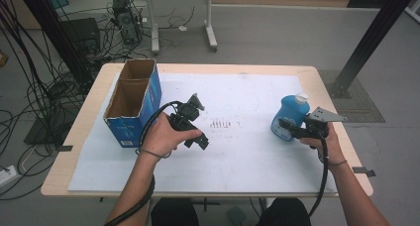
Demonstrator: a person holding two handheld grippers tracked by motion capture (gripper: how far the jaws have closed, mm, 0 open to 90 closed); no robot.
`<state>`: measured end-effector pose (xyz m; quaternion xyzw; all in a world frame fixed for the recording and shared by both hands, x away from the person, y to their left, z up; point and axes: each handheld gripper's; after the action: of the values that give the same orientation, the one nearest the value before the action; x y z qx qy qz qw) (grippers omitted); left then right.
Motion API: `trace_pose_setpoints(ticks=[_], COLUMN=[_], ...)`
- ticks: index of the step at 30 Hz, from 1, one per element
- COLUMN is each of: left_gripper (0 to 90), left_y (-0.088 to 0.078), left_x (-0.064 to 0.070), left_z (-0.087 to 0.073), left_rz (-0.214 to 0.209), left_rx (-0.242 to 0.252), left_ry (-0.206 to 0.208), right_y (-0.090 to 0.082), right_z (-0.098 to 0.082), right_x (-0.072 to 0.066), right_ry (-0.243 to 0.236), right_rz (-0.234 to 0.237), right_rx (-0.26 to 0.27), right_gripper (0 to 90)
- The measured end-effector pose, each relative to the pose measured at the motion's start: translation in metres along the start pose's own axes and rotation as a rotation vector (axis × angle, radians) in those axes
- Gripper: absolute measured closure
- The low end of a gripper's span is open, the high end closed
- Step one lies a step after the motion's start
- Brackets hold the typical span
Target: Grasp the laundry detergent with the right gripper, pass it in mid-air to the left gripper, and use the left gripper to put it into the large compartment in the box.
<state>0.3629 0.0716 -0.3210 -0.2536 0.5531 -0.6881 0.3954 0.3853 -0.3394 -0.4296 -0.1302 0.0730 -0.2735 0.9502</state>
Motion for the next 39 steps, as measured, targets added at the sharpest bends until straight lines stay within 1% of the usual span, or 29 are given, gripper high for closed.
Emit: trace_pose_setpoints(ticks=[2, 6, 14, 21, 22, 25, 27, 30, 33, 35, 39], left_gripper=[9.3, 9.3, 9.3, 9.3, 9.2, 9.2, 9.3, 9.3, 9.3, 9.3, 9.2], left_y=[-0.0016, -0.0014, -0.0037, -0.0014, 0.0009, 0.0031, 0.0037, 0.0043, 0.0041, 0.0043, 0.0003], left_x=[0.0011, 0.0006, -0.0018, -0.0009, -0.0015, -0.0027, -0.0037, -0.0041, -0.0044, -0.0045, -0.0020], left_z=[0.0009, 0.0010, 0.0002, -0.0030, -0.0047, -0.0060, -0.0070, -0.0073, -0.0068, -0.0063, -0.0033], left_rz=[-0.001, 0.002, 0.006, 0.003, 0.006, 0.005, 0.005, 0.005, 0.009, 0.011, 0.017], left_rx=[0.006, 0.001, 0.001, 0.005, -0.002, -0.005, 0.000, -0.003, 0.002, -0.005, -0.002], left_ry=[0.004, 0.014, 0.017, 0.013, 0.015, 0.016, 0.008, 0.017, 0.017, 0.018, 0.034], right_y=[0.0000, 0.0000, 0.0002, 0.0002, 0.0003, 0.0001, 0.0002, 0.0001, 0.0002, 0.0003, 0.0003], right_z=[-0.0001, -0.0005, -0.0012, -0.0026, -0.0028, -0.0028, -0.0022, -0.0013, -0.0015, -0.0015, -0.0004], right_x=[0.0005, 0.0004, -0.0003, -0.0013, -0.0009, -0.0003, -0.0006, -0.0006, -0.0007, -0.0005, -0.0010], right_ry=[0.002, 0.004, 0.007, 0.008, 0.007, 0.008, 0.005, 0.005, 0.008, 0.009, 0.011], right_rz=[0.002, 0.001, -0.004, -0.010, -0.010, -0.005, -0.006, -0.005, -0.006, -0.006, -0.008], right_rx=[0.002, 0.005, 0.011, 0.022, 0.025, 0.025, 0.020, 0.012, 0.015, 0.017, 0.011], right_gripper=[44.0, 44.0, 43.9, 44.0, 44.0, 44.0, 44.0, 44.2, 44.2, 44.2, 44.4])
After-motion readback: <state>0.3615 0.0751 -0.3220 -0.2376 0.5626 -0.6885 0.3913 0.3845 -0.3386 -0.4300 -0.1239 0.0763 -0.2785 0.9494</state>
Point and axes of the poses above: each handheld gripper's, and its own axes: y roughly forward along the jaws, z roughly out of its top, x roughly to its right, and after that the axes turned 15 degrees about z, right-handed
